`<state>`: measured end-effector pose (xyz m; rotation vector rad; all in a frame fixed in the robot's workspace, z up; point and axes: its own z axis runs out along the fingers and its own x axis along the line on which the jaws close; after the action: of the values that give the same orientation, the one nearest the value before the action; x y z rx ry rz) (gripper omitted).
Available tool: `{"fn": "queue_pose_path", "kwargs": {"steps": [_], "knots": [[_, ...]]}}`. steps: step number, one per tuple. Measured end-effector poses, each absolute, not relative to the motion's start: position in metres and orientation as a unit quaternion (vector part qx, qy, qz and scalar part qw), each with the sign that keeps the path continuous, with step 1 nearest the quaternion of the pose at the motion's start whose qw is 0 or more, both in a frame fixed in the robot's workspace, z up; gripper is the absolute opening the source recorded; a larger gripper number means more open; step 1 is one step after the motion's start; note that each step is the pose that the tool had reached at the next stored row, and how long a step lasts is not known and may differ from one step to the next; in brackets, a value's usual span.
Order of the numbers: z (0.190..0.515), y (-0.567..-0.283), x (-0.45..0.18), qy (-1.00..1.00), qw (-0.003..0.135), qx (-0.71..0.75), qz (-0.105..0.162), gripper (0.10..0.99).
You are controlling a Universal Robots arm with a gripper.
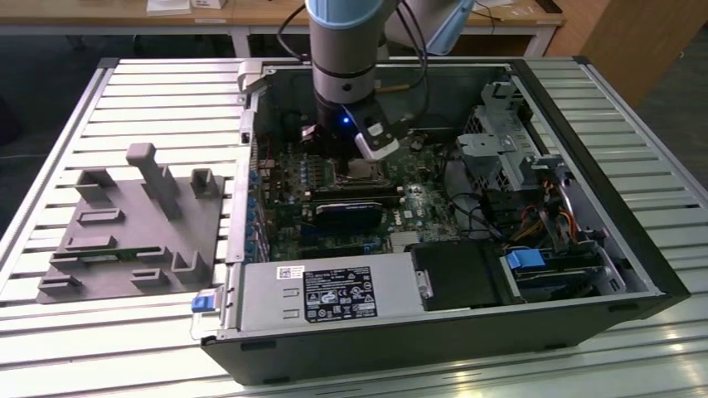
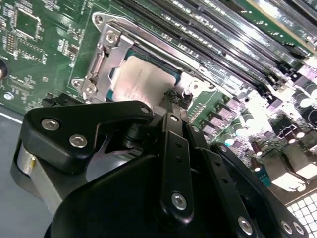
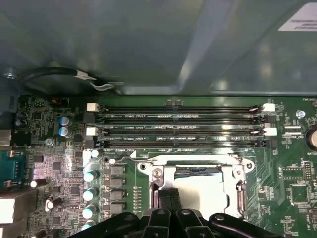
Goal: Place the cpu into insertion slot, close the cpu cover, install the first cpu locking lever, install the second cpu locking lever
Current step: 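Close the cpu cover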
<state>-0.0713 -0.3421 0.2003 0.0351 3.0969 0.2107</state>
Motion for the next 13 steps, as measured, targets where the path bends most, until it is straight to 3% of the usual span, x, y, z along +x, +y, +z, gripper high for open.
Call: {"fn": "queue_pose_path", "kwargs": {"steps": [13], "knots": [[0.1963,-0.3421,-0.0703,0.997,0.018,0.011,0.068,0.106]]}}
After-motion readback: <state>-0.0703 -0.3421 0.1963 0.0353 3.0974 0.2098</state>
